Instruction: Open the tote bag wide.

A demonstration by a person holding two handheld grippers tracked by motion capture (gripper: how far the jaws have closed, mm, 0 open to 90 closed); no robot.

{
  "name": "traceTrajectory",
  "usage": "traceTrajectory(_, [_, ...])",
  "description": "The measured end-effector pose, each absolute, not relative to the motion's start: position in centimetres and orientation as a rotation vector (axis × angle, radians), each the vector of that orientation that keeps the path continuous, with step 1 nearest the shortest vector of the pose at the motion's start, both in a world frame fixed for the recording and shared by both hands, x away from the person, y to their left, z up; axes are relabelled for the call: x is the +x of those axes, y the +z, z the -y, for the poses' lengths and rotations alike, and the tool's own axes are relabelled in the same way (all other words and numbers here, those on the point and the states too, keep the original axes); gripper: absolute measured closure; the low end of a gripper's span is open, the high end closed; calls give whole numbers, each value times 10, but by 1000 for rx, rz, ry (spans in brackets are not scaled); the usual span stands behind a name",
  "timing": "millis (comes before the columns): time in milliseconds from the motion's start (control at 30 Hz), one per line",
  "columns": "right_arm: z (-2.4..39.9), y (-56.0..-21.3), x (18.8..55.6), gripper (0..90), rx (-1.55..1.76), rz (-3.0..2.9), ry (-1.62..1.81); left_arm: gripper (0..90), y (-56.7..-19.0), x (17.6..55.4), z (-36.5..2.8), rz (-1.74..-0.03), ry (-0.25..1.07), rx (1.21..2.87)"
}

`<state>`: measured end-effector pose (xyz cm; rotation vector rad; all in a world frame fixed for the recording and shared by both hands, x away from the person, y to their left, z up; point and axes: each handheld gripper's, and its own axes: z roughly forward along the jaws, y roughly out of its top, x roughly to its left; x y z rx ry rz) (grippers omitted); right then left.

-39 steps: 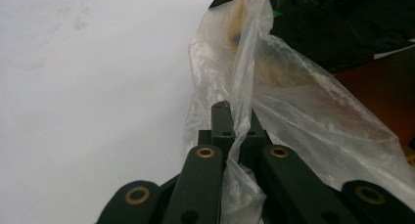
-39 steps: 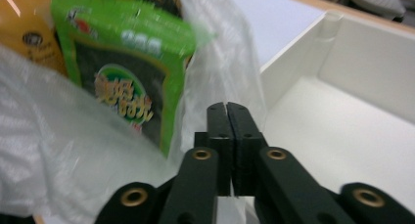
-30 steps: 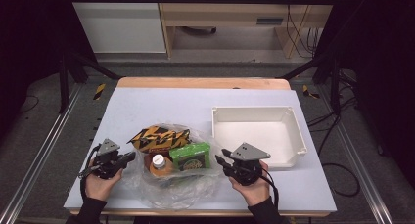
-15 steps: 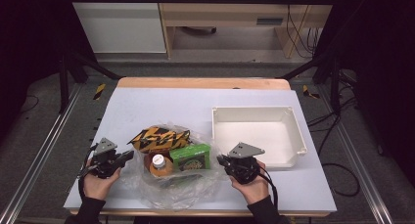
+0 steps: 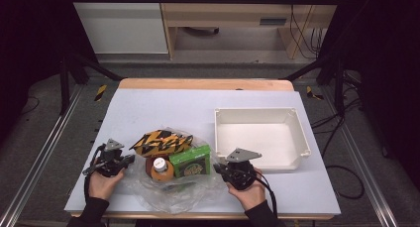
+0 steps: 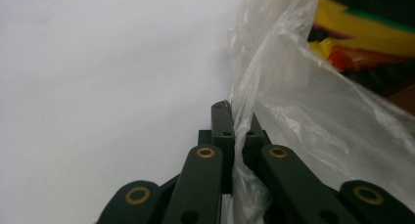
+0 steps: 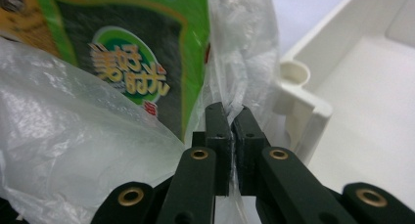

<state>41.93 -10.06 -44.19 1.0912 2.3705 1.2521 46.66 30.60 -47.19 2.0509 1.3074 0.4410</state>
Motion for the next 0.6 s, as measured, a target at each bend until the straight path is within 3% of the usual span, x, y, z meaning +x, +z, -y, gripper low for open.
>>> traceTrajectory(333, [100, -474, 417, 868, 1143, -2398, 1121, 865, -471, 460, -302, -1271, 459, 2068])
traceTrajectory(433, [99, -483, 421, 841, 1140, -2368, 1081, 785, -472, 459, -302, -1271, 464, 2060])
traceTrajectory(500, [101, -483, 422, 807, 1149, -2359, 1089, 696, -470, 457, -305, -1278, 468, 2032])
traceTrajectory(533, [103, -481, 421, 782, 1146, -2356, 1106, 599, -468, 455, -307, -1278, 468, 2007])
traceTrajectory(600, [105, -479, 420, 739, 1135, -2355, 1128, 556, -460, 450, -312, -1275, 479, 1957])
